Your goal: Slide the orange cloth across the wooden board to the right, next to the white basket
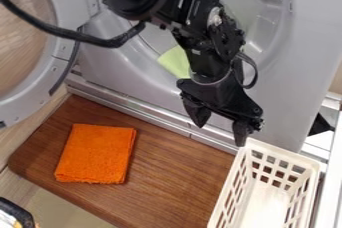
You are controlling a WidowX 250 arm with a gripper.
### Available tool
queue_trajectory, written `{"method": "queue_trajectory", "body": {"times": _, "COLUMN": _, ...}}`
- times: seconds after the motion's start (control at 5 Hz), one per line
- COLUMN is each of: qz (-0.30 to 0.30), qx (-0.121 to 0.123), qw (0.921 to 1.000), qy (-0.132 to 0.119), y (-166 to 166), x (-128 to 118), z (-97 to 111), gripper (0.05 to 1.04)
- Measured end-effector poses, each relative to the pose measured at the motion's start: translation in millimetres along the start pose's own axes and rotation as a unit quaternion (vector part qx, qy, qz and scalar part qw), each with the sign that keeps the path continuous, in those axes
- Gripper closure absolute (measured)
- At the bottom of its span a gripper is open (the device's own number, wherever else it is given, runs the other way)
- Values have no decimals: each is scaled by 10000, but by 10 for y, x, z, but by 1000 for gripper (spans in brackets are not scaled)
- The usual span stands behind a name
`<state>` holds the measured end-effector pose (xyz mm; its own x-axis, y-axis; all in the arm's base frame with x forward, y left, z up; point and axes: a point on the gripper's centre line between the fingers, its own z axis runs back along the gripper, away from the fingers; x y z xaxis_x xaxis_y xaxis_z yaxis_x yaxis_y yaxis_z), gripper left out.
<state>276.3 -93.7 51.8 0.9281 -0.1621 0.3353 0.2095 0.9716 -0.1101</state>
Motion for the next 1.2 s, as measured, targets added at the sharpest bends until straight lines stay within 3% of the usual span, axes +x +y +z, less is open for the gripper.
{"method": "queue_trajectory", "body": {"times": 0.2, "qz": 13, "qx": 17, "qw": 9999, "qy": 144, "y": 14, "x": -76, "z": -62, "gripper": 83}}
{"method": "queue_trajectory", "body": {"times": 0.4, "qz": 502, "qx": 222, "qw": 9985, "qy": 62, "y": 336, "x": -206, "z": -58, "gripper": 83}}
{"method": "queue_trajectory", "body": {"times": 0.8, "qz": 1526, "qx": 375, "qw": 9876, "qy": 23, "y": 1004, "x": -540, "z": -161, "gripper": 83}}
{"method": "queue_trajectory", "body": {"times": 1.2, "qz": 2112, "qx": 989, "qw": 9724, "qy": 97, "y": 1698, "x": -776, "z": -232, "gripper": 83}}
